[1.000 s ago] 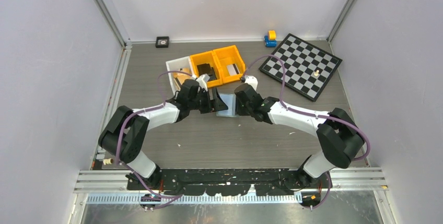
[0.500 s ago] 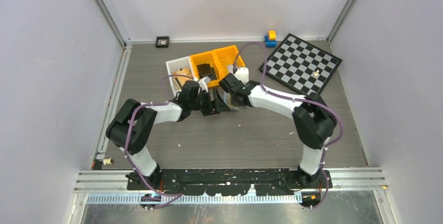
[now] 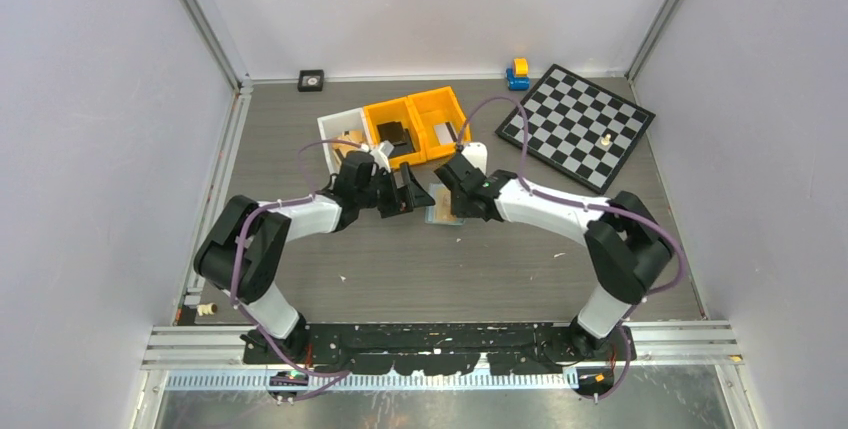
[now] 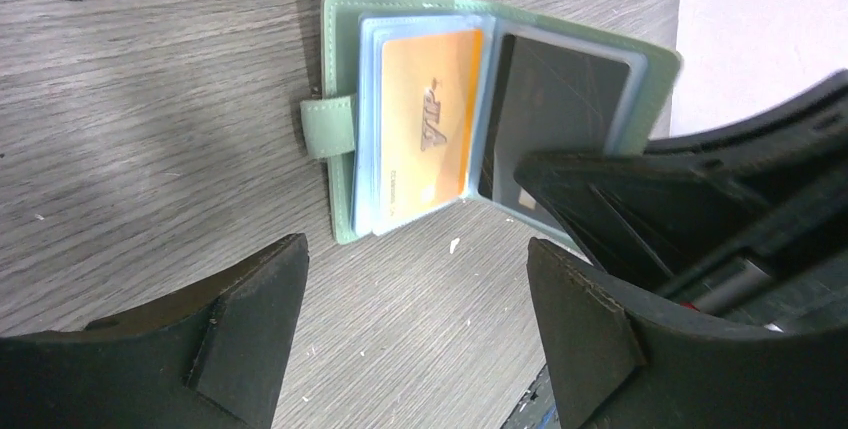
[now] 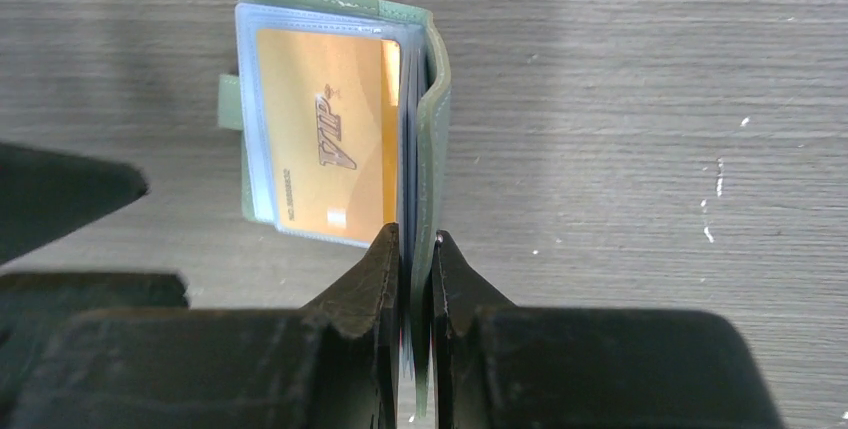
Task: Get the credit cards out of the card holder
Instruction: Remove the credit card from the card holder.
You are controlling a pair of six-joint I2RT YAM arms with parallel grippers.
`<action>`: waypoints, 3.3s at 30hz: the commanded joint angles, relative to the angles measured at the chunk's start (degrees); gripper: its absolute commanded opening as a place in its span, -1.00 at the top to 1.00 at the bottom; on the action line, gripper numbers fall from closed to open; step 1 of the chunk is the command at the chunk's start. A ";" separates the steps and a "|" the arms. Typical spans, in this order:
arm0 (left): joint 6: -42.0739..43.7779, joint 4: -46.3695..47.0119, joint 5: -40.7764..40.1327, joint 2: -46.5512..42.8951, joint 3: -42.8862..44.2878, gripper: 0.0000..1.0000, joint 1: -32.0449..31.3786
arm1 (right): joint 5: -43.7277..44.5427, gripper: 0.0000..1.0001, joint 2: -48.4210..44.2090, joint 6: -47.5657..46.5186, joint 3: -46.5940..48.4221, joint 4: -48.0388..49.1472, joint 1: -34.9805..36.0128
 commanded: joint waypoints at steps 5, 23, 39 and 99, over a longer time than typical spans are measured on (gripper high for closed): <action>-5.67 15.97 5.30 -1.61 -5.76 -0.70 3.98 | -14.00 1.00 -17.21 1.38 -12.86 21.17 -4.00; -9.00 29.71 8.57 -6.10 -10.28 -0.60 4.55 | -36.37 0.99 -22.37 4.27 -17.74 33.58 -9.20; -15.72 41.05 11.50 -2.14 -12.70 0.50 8.06 | -36.82 0.99 -22.11 4.83 -18.47 34.56 -9.93; -17.57 40.69 10.82 -4.37 -14.81 1.00 9.86 | -21.73 -0.25 -32.60 4.48 -25.27 32.58 -13.07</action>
